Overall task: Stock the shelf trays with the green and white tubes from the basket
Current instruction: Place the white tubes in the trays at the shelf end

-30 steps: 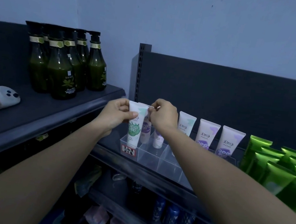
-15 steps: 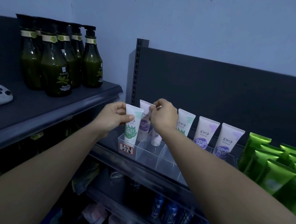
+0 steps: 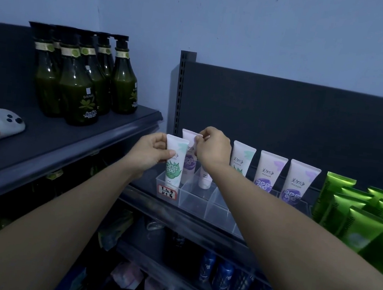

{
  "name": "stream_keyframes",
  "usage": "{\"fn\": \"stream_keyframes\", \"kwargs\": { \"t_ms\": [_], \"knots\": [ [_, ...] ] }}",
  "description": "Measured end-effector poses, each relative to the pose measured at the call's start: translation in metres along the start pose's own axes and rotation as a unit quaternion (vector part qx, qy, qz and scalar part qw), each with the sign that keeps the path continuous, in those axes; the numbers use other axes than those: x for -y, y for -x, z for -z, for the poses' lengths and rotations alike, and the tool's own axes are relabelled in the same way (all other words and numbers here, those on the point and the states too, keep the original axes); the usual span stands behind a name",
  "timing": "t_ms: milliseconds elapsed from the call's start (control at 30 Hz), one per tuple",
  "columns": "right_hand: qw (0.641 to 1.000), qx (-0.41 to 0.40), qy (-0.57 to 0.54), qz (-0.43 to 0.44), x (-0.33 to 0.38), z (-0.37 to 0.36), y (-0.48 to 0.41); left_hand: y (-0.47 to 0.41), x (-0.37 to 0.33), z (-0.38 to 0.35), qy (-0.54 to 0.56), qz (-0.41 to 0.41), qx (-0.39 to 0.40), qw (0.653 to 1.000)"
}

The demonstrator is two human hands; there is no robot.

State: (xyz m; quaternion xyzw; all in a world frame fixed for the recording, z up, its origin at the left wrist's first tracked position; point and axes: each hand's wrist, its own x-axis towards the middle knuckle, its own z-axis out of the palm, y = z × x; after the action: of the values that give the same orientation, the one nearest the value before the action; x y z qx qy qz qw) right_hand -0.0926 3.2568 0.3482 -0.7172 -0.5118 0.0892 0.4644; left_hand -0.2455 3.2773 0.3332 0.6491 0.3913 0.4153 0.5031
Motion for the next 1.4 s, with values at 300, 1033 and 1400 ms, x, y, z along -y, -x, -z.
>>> {"fn": "stream_keyframes", "kwargs": {
  "t_ms": [300, 1033, 1400],
  "knots": [
    [0.998, 0.007, 0.031, 0.050, 0.003, 0.008, 0.009, 0.006, -0.006, -0.007, -0.022, 0.005, -0.010, 1.000],
    [0.922, 0.051, 0.314, 0.219, -0.035, 0.132, 0.073, 0.087, -0.056, -0.076, -0.529, -0.136, -0.074, 0.834],
    [0.898, 0.026, 0.402, 0.178, -0.043, 0.195, 0.139, 0.137, -0.070, -0.120, -0.576, -0.186, 0.020, 0.796]
  ]
}}
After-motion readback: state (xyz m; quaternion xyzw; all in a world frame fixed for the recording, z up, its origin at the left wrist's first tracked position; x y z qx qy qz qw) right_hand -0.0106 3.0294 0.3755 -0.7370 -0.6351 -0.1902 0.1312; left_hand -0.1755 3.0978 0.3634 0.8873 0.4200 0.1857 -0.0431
